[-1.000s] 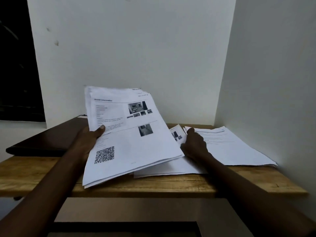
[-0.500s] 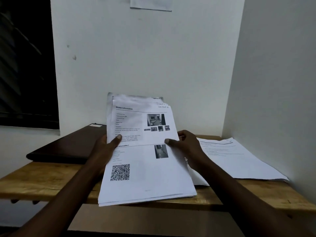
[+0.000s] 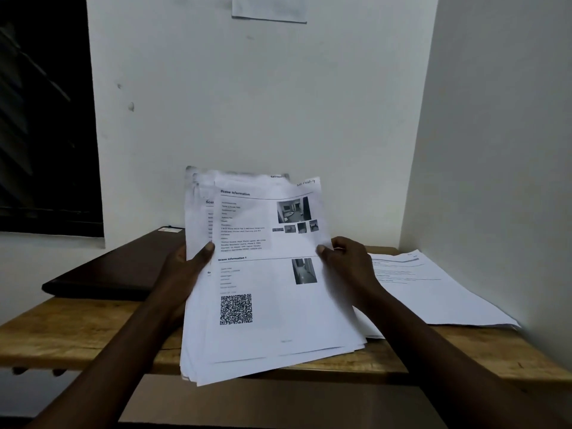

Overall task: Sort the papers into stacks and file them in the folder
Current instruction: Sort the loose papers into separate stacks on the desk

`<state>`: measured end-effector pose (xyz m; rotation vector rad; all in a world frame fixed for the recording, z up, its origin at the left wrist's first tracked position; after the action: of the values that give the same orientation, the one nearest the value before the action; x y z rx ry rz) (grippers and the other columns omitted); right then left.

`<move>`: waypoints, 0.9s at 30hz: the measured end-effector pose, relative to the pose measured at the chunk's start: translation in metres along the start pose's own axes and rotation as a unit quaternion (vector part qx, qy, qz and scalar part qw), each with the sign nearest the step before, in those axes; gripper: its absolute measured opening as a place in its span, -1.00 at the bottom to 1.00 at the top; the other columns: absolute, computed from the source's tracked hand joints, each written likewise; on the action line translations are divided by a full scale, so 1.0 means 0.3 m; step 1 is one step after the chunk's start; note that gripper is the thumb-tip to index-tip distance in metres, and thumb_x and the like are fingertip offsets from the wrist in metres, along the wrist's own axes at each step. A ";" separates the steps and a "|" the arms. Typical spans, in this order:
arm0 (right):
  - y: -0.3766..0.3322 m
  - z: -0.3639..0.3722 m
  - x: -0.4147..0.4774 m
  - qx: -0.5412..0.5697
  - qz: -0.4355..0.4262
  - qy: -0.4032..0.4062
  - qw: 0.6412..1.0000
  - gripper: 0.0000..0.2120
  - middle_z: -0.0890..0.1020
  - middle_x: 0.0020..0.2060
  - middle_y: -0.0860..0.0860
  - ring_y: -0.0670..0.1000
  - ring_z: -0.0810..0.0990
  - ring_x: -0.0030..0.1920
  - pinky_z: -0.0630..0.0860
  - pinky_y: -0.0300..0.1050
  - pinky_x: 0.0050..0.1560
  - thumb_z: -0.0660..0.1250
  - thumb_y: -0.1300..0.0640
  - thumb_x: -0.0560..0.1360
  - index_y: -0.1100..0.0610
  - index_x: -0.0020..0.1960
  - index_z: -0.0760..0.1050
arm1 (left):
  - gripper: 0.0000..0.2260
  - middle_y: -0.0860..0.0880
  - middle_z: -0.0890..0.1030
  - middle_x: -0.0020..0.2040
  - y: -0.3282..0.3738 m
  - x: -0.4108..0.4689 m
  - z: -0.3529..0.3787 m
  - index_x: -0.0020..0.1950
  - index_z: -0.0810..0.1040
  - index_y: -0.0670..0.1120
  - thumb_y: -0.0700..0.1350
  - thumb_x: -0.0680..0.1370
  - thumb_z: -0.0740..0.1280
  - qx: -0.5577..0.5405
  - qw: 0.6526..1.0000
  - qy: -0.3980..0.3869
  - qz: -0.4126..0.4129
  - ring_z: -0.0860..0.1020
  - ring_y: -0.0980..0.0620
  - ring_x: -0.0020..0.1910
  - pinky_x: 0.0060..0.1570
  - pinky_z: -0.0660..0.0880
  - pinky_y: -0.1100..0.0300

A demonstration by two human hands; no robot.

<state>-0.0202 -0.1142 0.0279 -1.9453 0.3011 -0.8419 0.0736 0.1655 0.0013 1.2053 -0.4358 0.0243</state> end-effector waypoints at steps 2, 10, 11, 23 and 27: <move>0.015 -0.008 0.005 0.049 0.008 0.004 0.999 -0.84 0.55 -0.39 -0.01 -0.02 0.47 -0.29 0.35 -0.12 -0.21 0.48 0.05 0.38 0.13 -0.25 0.57 | -0.76 -0.09 0.70 0.05 -0.005 0.007 -0.007 0.25 0.55 -0.17 -0.15 0.60 0.30 0.000 1.000 0.002 -0.001 0.71 0.02 -0.14 -0.27 0.64 0.20; 0.041 -0.072 0.051 0.024 0.028 0.049 0.998 -0.92 0.58 -0.29 -0.06 0.04 0.50 -0.18 0.35 -0.17 -0.19 0.34 0.14 0.50 0.03 -0.17 0.56 | -0.82 -0.11 0.68 0.01 -0.025 0.034 -0.057 0.20 0.56 -0.15 -0.21 0.60 0.32 0.049 0.997 0.054 -0.002 0.67 -0.03 -0.15 -0.24 0.64 0.14; 0.040 -0.099 0.057 0.008 0.031 0.069 0.997 -0.91 0.59 -0.23 -0.03 0.05 0.51 -0.16 0.36 -0.18 -0.20 0.31 0.14 0.53 0.04 -0.11 0.57 | -0.86 -0.08 0.67 -0.01 -0.029 0.039 -0.065 0.16 0.56 -0.13 -0.21 0.61 0.32 0.043 0.997 0.065 -0.007 0.68 0.01 -0.20 -0.30 0.62 0.20; 0.137 -0.362 0.125 -0.160 0.100 0.129 0.973 -0.79 0.52 -0.36 0.20 0.12 0.45 -0.21 0.26 -0.11 -0.28 0.26 0.31 0.47 0.26 -0.35 0.45 | -0.61 -0.08 0.55 0.29 -0.049 0.084 -0.187 0.43 0.44 -0.13 0.01 0.65 0.24 -0.002 0.989 0.143 -0.041 0.55 -0.12 0.17 0.09 0.44 0.06; 0.142 -0.245 0.100 -0.220 0.070 0.050 0.972 -0.83 0.60 -0.25 0.23 0.19 0.55 -0.11 0.28 -0.15 -0.23 0.26 0.29 0.45 0.23 -0.31 0.49 | -0.66 -0.06 0.53 0.29 -0.028 0.079 -0.164 0.44 0.42 -0.14 -0.08 0.68 0.20 0.039 0.991 0.126 -0.007 0.52 -0.08 0.19 0.14 0.40 0.09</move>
<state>-0.0416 -0.2017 0.0268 -2.2585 0.7272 -0.8305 0.1127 0.2020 -0.0123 1.2634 -0.2066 0.1807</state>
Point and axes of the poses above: each hand's wrist, its own x-axis towards the middle knuckle, its own z-axis out of the palm, y = z × x, the point moved 7 cm from there along x, towards the middle knuckle
